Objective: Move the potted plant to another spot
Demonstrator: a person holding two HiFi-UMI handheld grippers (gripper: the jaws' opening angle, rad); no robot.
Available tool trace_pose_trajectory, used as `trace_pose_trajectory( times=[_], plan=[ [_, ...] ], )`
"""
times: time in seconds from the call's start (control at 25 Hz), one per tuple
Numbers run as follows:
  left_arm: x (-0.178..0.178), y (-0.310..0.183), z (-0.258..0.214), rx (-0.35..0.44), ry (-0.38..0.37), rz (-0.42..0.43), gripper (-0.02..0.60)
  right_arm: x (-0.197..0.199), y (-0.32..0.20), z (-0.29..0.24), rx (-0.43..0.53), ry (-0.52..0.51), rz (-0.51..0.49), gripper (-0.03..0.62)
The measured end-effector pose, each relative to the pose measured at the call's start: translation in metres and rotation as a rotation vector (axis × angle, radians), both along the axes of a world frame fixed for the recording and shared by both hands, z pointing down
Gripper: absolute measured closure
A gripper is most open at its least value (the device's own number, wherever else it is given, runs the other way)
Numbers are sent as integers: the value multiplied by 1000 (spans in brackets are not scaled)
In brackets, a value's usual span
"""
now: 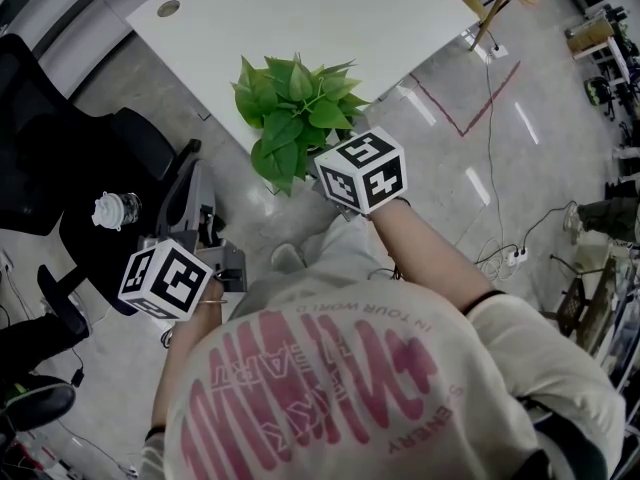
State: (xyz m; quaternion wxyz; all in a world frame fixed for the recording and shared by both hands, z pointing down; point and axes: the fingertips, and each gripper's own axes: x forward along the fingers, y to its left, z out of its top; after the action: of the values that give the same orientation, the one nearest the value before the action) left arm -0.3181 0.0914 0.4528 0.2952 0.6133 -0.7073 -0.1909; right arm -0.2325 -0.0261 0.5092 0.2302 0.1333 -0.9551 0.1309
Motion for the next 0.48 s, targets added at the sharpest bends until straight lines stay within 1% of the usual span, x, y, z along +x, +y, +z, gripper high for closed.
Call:
trace_pose_trajectory(
  times=[0.12,0.36,0.48],
  plan=[
    [-1,0,-2,6,0,-4,578,0,0,0,2,-2,0,46],
    [-11,1,-13,31,-11,-36,578,0,1,-1,6,-34,0,46],
    [-16,2,-19,40,-17,-53,578,0,2,-2,5,-31,-8,46]
  ],
)
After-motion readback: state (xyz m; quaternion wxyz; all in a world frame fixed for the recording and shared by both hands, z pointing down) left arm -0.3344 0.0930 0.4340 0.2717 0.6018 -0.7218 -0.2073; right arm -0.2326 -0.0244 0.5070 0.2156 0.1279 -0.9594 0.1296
